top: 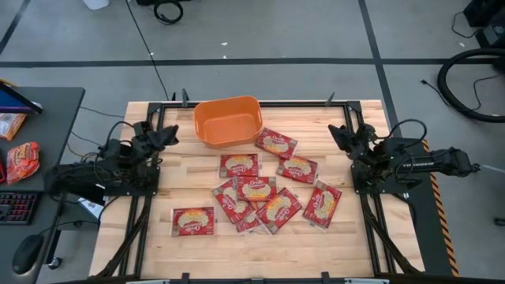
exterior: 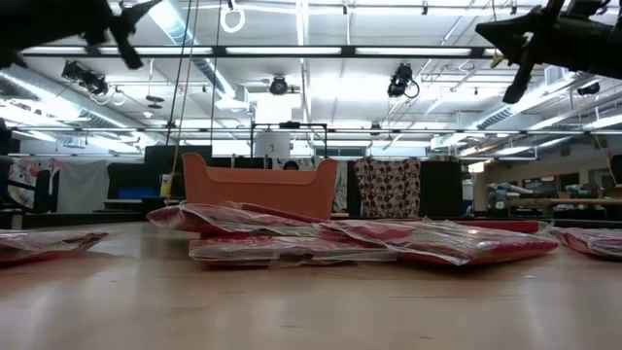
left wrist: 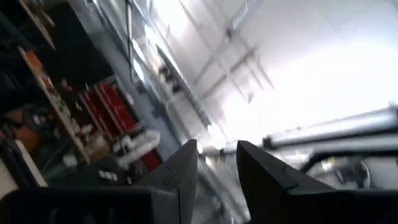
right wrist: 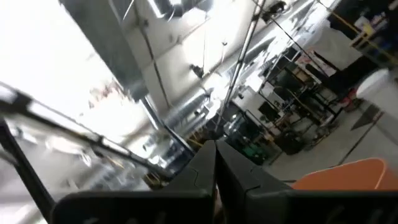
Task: Sort popcorn bags into baskets
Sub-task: Put the red popcorn bag into the orange bin
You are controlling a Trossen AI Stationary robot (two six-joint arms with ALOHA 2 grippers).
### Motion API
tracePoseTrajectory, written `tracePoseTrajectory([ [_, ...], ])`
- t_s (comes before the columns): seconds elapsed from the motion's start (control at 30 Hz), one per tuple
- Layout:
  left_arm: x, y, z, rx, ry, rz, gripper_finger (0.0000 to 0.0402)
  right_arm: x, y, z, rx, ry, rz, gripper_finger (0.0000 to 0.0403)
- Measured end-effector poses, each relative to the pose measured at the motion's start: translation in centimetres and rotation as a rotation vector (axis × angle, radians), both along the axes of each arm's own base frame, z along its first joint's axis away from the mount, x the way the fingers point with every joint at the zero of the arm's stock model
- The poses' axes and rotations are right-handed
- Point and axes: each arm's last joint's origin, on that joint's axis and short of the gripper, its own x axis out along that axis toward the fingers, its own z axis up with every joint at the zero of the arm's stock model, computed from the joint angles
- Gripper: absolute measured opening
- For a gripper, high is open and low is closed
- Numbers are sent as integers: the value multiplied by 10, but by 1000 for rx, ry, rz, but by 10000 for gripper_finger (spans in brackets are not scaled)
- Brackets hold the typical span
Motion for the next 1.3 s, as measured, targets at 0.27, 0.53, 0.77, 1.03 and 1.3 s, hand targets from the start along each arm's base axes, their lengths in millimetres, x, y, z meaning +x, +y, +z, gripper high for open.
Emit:
tracePoseTrajectory([
  [0.27, 57, -17, 40, 158, 198, -91, 117, 1, 2, -1, 49, -24, 103, 16],
  [0.53, 111, -35, 33, 133, 653, -357, 117, 7, 1, -6, 62, 39, 108, 16],
  [0.77, 137, -74, 21, 388, 1047, -545, 117, 10, 1, -10, 64, 87, 100, 9],
  [1.03, 166, -122, 4, 795, 1339, -677, 117, 11, -2, -12, 79, 106, 32, 9],
  [1.3, 183, -156, -36, 1086, 1519, -784, 187, 12, -1, -13, 109, 98, 100, 9],
])
